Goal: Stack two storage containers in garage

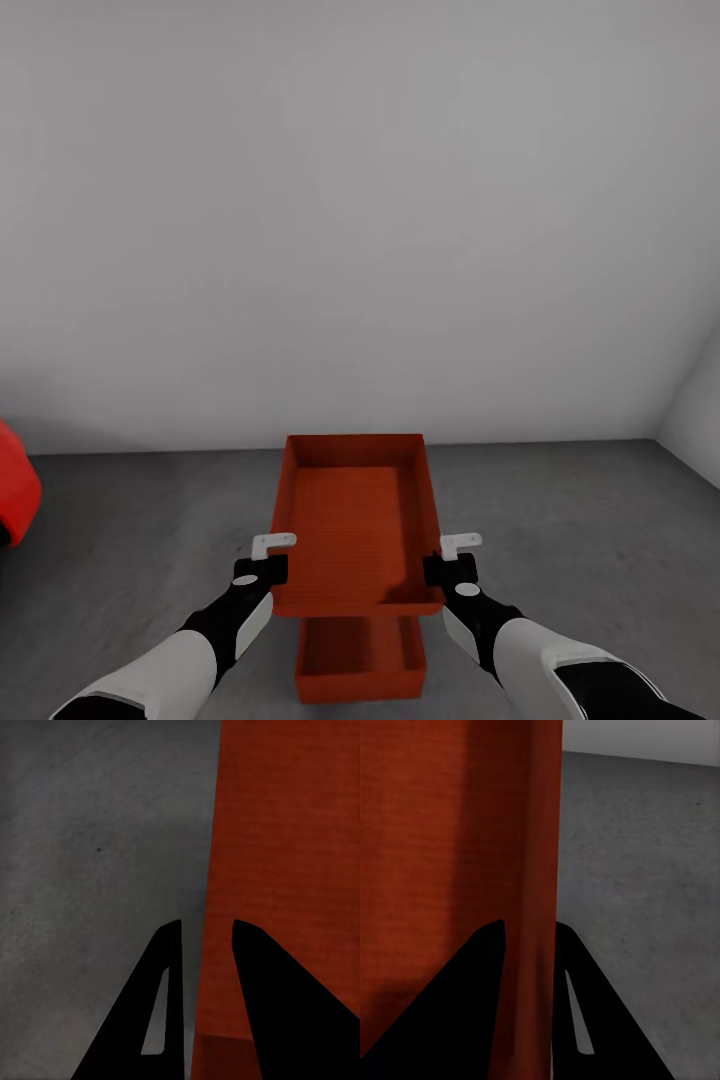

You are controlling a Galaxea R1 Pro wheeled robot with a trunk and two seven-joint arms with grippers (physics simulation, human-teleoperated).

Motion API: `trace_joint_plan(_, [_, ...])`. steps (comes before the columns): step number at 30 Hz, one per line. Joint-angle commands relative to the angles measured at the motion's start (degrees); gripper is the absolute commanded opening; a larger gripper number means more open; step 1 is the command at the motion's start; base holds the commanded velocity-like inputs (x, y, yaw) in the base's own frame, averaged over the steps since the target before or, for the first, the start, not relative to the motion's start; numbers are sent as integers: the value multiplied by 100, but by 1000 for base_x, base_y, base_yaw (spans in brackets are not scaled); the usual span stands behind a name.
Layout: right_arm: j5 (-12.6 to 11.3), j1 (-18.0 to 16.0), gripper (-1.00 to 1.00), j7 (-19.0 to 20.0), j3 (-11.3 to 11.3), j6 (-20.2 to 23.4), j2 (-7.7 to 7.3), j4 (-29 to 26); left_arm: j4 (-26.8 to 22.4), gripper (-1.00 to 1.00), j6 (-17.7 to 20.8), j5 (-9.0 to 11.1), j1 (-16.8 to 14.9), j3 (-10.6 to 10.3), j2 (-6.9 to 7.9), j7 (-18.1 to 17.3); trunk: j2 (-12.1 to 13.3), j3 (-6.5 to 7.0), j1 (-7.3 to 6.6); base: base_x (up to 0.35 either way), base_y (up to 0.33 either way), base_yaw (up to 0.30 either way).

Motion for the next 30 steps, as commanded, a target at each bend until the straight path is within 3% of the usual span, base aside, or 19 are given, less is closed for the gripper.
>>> trace_joint_plan(1, [87,-1,-100,-15,-68,17,9,18,-334,-100,-60,-59,-7,150,-1,68,-4,-16,1,129,0,0])
trace_joint_plan(30, [85,0,-100,-15,-68,17,9,19,-335,-100,-61,-59,-7,150,-1,68,-4,-274,1,29,0,0])
